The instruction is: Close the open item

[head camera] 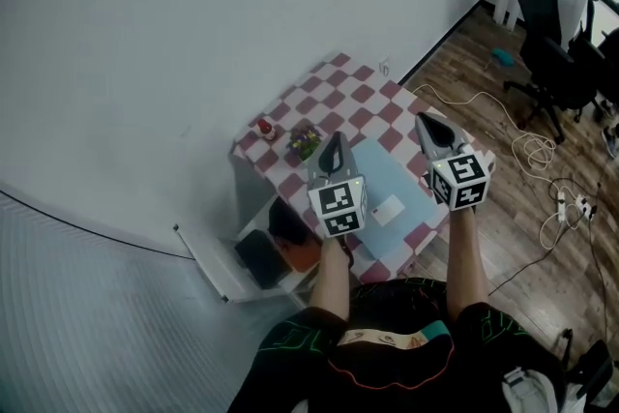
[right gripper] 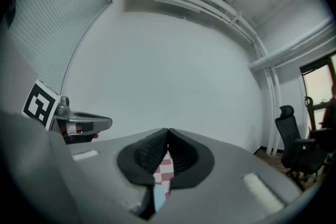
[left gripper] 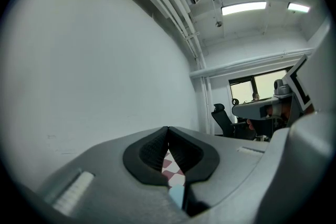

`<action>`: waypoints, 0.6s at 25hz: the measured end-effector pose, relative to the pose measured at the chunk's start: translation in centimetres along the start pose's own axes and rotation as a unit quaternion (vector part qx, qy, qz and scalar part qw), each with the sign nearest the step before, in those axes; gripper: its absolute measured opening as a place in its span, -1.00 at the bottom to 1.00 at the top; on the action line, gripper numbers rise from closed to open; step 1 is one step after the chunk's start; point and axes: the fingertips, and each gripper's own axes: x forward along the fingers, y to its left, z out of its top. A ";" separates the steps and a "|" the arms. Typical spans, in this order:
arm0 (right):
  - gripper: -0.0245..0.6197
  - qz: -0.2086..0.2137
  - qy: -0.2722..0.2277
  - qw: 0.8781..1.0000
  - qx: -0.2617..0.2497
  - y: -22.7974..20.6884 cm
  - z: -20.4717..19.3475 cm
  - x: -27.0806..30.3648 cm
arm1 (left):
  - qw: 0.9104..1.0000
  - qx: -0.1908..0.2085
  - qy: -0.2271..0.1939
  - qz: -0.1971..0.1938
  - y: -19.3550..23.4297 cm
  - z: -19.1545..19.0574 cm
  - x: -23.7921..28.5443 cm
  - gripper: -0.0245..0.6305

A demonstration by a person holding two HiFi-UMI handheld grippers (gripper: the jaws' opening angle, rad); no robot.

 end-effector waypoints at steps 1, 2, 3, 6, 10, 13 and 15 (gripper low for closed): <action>-0.91 0.000 -0.001 1.000 -0.006 0.1 0.1 0.0 | 1.000 -0.001 0.001 0.000 0.0 -0.1 0.1 -0.90; -0.91 0.000 -0.002 1.000 -0.012 0.1 0.1 0.1 | 1.000 0.001 0.001 -0.001 0.0 -0.1 0.2 -0.90; -0.91 -0.001 -0.003 1.000 -0.017 0.1 0.2 0.2 | 1.000 0.005 0.000 -0.002 0.0 -0.1 0.4 -0.90; -0.91 -0.003 -0.002 1.000 -0.025 -0.2 0.3 0.5 | 1.000 0.017 0.002 -0.007 -0.3 -0.2 1.0 -0.90; -0.91 -0.006 -0.009 0.999 -0.032 -0.4 0.7 0.7 | 1.000 0.023 -0.008 -0.018 -0.9 0.1 1.5 -0.90; -0.91 -0.007 -0.009 0.999 -0.035 -0.5 0.7 0.8 | 0.999 0.028 0.001 -0.019 -0.9 -0.2 1.5 -0.90; -0.91 -0.007 -0.009 0.999 -0.035 -0.4 0.6 0.9 | 0.999 0.032 0.006 -0.019 -0.7 -0.4 1.5 -0.90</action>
